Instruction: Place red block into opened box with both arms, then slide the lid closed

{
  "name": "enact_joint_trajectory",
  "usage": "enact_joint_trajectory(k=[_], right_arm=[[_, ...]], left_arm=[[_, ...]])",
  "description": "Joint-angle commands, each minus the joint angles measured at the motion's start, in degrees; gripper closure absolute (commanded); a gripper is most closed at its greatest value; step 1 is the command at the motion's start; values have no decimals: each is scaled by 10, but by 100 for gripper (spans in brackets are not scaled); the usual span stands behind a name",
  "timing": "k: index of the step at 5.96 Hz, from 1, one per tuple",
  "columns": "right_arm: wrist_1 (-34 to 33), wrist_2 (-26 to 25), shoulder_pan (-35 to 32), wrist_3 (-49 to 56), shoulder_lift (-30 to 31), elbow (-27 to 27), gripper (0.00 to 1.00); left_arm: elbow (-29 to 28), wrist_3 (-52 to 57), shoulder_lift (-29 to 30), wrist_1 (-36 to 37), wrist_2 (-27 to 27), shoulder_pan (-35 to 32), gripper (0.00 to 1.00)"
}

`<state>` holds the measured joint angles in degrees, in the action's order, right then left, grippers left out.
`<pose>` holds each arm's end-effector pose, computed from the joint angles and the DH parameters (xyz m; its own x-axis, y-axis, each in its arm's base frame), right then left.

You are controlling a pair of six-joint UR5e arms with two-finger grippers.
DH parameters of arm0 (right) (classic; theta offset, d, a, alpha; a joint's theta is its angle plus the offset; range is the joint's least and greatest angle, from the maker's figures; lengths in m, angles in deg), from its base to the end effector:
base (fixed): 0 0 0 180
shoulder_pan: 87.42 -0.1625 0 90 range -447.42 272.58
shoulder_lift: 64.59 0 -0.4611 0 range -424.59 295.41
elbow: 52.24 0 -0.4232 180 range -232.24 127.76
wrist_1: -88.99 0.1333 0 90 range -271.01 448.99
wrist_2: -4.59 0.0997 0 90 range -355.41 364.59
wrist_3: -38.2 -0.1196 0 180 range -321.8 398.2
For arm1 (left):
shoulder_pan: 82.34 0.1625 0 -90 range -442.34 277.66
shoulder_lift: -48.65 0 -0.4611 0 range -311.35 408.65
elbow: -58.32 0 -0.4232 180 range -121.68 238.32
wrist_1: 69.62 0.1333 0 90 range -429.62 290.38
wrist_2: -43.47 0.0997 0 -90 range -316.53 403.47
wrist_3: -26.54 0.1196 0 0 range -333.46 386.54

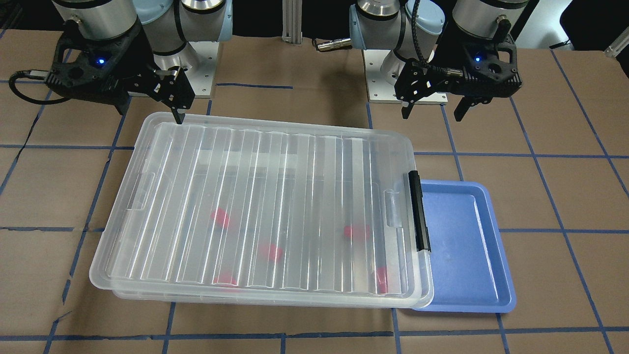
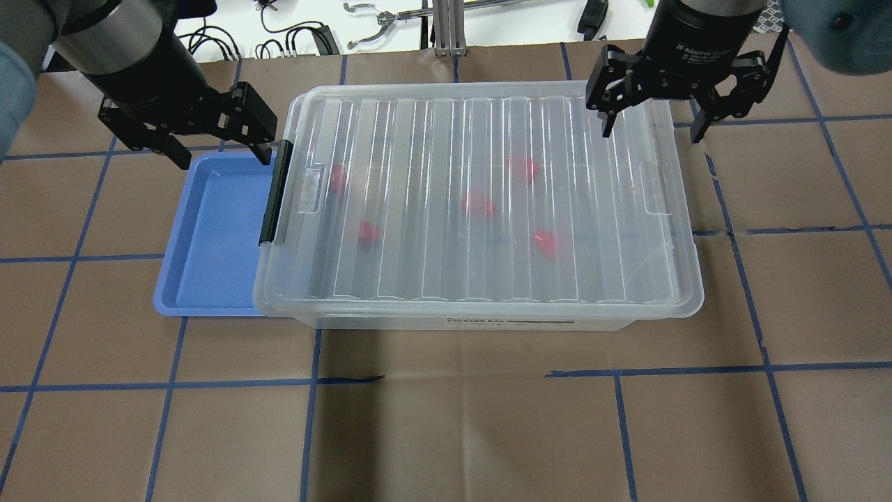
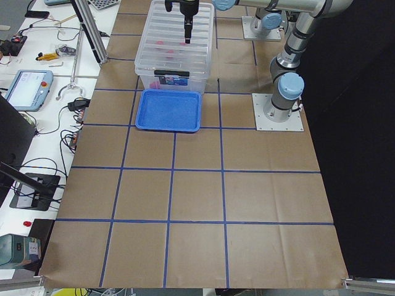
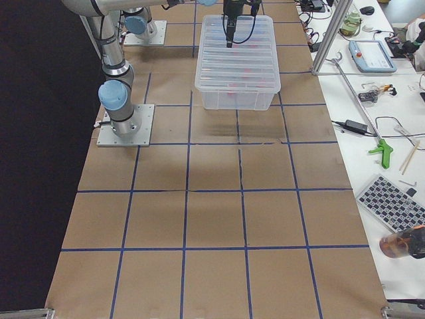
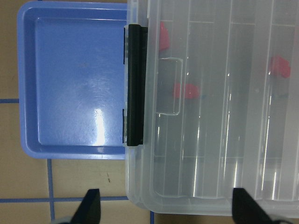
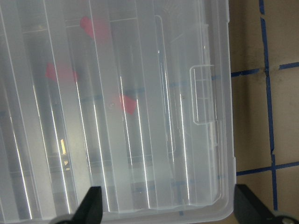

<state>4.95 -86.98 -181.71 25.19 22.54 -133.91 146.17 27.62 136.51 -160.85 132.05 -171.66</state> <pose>0.1703 -0.5318 0.5429 -0.9881 0.1514 0.0287 0.1515 0.9885 0.0023 -0.1302 -0.5123 0.5409 -0.9997 0.0083 0.0237 0.0070 0.9985 -0.0538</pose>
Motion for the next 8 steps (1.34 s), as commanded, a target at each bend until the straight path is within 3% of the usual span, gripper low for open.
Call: enact_joint_trajectory(k=[1, 4, 8], right_arm=[[-2, -16, -2, 17, -4, 4, 0], [-1, -7, 34, 31, 1, 2, 0], [-1, -7, 32, 29, 2, 1, 0]], left_arm=[[-7, 0, 1, -1, 0, -1, 2], [-15, 0, 5, -2, 0, 0, 2], [-15, 0, 5, -2, -1, 0, 2]])
